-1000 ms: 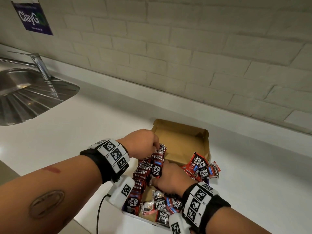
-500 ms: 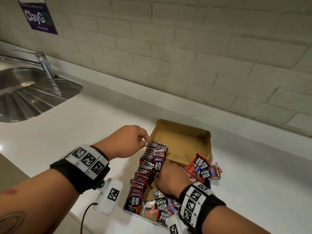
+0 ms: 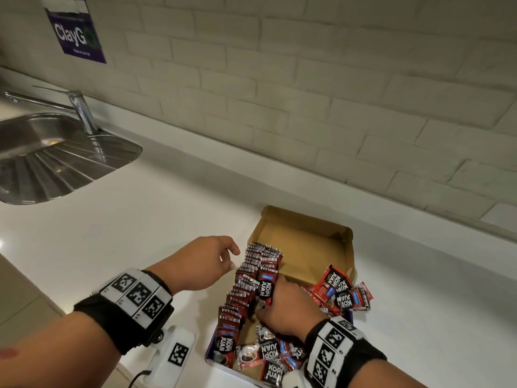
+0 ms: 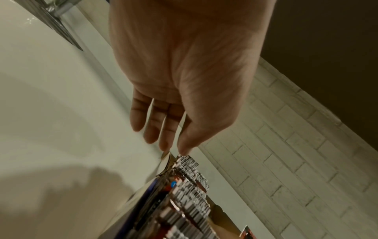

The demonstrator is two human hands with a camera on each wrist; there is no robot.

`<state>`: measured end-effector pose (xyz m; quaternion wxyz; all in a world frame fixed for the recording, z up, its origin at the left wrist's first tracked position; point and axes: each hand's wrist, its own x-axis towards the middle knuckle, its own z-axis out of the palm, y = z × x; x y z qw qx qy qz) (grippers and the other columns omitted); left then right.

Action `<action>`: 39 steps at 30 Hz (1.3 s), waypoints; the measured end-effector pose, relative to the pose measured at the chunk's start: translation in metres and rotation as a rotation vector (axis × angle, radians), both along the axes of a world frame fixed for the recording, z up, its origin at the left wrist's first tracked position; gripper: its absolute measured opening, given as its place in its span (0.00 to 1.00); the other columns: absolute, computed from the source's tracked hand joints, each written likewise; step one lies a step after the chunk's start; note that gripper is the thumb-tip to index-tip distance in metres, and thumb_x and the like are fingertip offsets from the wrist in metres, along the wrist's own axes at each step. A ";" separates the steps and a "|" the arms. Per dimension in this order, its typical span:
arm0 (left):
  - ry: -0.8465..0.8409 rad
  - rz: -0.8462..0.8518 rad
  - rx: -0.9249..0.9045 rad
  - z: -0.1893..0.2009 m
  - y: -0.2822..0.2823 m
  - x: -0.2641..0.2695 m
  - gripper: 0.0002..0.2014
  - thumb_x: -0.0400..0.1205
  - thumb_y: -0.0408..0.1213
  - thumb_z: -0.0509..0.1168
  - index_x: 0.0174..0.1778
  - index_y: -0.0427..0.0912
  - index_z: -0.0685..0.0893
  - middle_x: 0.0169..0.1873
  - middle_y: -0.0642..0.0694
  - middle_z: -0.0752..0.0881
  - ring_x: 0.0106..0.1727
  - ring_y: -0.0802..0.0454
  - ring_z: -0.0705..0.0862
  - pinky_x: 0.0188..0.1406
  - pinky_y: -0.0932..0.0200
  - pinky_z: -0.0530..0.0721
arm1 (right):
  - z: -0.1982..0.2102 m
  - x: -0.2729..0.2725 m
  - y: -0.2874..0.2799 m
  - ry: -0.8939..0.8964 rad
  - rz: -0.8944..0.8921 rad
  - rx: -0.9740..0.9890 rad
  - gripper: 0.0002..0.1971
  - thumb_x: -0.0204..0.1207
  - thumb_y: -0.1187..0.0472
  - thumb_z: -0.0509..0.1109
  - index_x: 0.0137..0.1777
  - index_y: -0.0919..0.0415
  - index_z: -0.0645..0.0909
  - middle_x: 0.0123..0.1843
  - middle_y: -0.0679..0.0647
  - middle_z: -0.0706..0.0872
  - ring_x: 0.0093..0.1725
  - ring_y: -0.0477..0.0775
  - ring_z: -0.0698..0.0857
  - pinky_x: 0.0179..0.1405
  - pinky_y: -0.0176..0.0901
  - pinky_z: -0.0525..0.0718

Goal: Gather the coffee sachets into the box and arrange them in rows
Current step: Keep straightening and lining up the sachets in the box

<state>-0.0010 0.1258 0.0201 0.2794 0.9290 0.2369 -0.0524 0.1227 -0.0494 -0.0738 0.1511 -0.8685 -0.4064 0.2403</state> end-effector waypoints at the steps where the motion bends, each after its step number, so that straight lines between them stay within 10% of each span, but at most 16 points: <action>1: 0.007 0.008 -0.010 -0.002 0.000 -0.001 0.12 0.87 0.43 0.66 0.66 0.54 0.81 0.51 0.59 0.87 0.40 0.66 0.81 0.38 0.73 0.73 | 0.000 0.000 -0.001 0.011 0.001 -0.004 0.33 0.72 0.44 0.75 0.73 0.56 0.73 0.62 0.52 0.87 0.59 0.55 0.87 0.58 0.49 0.87; 6: -0.008 0.004 0.052 0.001 -0.011 -0.011 0.10 0.85 0.50 0.67 0.61 0.55 0.81 0.50 0.57 0.86 0.39 0.66 0.80 0.39 0.71 0.74 | 0.001 0.001 -0.004 0.058 -0.007 0.028 0.31 0.71 0.41 0.75 0.71 0.51 0.74 0.62 0.49 0.88 0.59 0.53 0.87 0.58 0.47 0.86; 11: 0.083 -0.356 0.369 0.011 -0.051 -0.016 0.24 0.80 0.68 0.60 0.70 0.65 0.76 0.56 0.53 0.69 0.61 0.52 0.69 0.63 0.51 0.73 | 0.000 0.001 -0.005 0.049 -0.029 0.035 0.30 0.71 0.41 0.73 0.71 0.52 0.73 0.62 0.50 0.89 0.59 0.54 0.88 0.57 0.49 0.87; 15: 0.241 -0.468 0.654 0.005 -0.085 -0.023 0.34 0.83 0.68 0.50 0.83 0.57 0.62 0.85 0.34 0.47 0.85 0.34 0.48 0.79 0.26 0.47 | 0.002 0.002 -0.005 0.037 -0.009 0.023 0.26 0.75 0.47 0.71 0.70 0.54 0.72 0.59 0.52 0.90 0.56 0.55 0.89 0.52 0.47 0.87; 19: 0.379 -0.495 0.713 -0.014 -0.099 -0.024 0.37 0.87 0.65 0.45 0.89 0.53 0.44 0.77 0.32 0.16 0.80 0.31 0.18 0.72 0.19 0.23 | 0.000 0.000 -0.005 -0.003 0.045 0.003 0.26 0.76 0.50 0.67 0.73 0.54 0.72 0.62 0.53 0.88 0.57 0.56 0.89 0.51 0.46 0.85; 39: 0.442 -0.434 0.787 -0.020 -0.101 -0.017 0.40 0.88 0.62 0.44 0.89 0.39 0.44 0.84 0.32 0.27 0.84 0.29 0.27 0.72 0.17 0.30 | 0.006 -0.003 -0.007 0.018 0.042 0.021 0.27 0.74 0.49 0.70 0.72 0.57 0.72 0.59 0.54 0.88 0.56 0.56 0.89 0.53 0.48 0.88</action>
